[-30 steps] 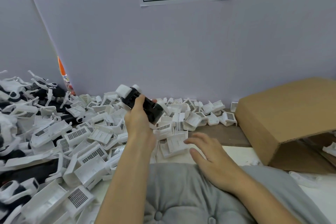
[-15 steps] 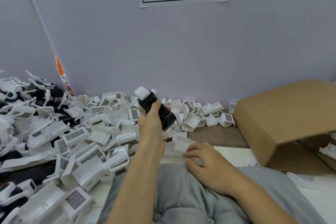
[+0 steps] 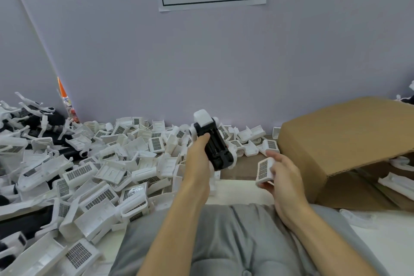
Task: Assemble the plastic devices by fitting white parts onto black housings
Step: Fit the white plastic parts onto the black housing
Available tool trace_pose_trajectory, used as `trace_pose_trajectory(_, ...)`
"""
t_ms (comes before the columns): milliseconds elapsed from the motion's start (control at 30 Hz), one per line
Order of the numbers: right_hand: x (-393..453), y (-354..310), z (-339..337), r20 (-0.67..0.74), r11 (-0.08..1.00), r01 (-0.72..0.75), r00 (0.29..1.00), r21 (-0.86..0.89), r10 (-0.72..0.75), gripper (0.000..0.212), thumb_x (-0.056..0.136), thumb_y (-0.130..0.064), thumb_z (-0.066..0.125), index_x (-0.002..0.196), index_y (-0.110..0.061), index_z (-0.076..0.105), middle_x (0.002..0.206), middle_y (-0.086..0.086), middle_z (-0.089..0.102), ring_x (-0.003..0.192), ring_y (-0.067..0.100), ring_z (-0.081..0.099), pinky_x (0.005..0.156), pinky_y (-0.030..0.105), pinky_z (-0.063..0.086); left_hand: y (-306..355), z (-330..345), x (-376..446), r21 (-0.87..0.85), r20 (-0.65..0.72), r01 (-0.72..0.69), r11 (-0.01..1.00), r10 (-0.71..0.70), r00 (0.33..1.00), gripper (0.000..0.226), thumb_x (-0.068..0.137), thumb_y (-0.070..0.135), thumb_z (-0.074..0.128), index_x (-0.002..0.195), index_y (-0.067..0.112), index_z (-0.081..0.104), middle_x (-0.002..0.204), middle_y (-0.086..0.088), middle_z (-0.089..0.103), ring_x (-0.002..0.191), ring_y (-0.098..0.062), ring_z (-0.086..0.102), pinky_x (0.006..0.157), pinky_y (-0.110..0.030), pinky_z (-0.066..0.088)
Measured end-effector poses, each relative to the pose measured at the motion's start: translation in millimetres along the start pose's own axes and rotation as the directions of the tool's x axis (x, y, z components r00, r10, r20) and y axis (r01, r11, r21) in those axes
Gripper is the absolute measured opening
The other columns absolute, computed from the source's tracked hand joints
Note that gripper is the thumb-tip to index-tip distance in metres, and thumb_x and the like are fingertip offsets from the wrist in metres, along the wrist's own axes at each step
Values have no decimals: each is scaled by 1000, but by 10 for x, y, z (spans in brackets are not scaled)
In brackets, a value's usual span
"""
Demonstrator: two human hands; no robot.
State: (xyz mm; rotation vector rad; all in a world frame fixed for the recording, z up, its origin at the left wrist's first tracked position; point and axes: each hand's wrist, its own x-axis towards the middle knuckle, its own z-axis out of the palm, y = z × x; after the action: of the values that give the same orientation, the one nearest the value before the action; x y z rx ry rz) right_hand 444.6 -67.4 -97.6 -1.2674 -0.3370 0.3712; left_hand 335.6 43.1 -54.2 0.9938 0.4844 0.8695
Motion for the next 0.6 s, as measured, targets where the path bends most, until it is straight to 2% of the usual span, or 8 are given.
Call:
trace_pose_trajectory(67,14,-56,-35,29,980,-88,996,181,84,38,93,5,37,102,-15,67,88,12,59,63,20,52,44,25,45,-56,54,-21,7,48,20,1000,-21,999,24,104,23,46,100,16,68,76,-3,76,75,-16,74,67,-34,61)
trace_pose_trajectory(167,28,-89,-86,81,948,-122,991,295,103,22,95,1,52,105,-13,67,92,13,63,65,17,57,46,22,47,-131,122,-48,38,77,37,999,-40,996,27,105,22,44,111,10,67,78,-4,75,68,-12,73,54,-26,58)
trace_pose_trajectory(267,44,-110,-106,147,888,-153,984,434,98,33,94,10,50,123,-3,59,102,16,65,76,21,65,53,25,55,-200,144,-71,128,41,39,991,-45,998,27,104,22,45,111,7,66,78,-3,74,65,-10,71,56,-24,58)
trace_pose_trajectory(333,48,-118,-115,223,849,-175,972,499,70,38,94,12,48,131,3,54,105,18,66,80,23,69,60,26,58,-227,146,-80,180,8,57,982,-60,998,27,104,23,46,113,6,65,86,-5,74,60,-8,67,54,-20,55)
trace_pose_trajectory(400,32,-111,-110,318,847,-193,948,496,30,36,95,8,49,130,5,55,106,19,69,84,23,71,65,27,59,-254,149,-86,257,-4,76,963,-78,997,27,104,25,46,113,8,65,90,-5,70,48,-1,59,43,-12,45)
trace_pose_trajectory(467,16,-80,-91,364,869,-188,931,457,10,33,95,7,50,126,3,58,107,19,71,91,24,71,70,29,60,-283,166,-103,346,9,83,934,-92,996,27,104,27,46,111,9,64,83,-1,63,42,1,51,38,-9,36)
trace_pose_trajectory(600,9,-10,-35,266,956,-27,963,293,-54,27,94,8,55,114,-7,66,96,9,76,86,17,73,69,27,60,-297,194,-155,344,117,82,935,-130,985,25,103,17,46,118,7,63,79,1,69,44,2,59,35,-11,37)
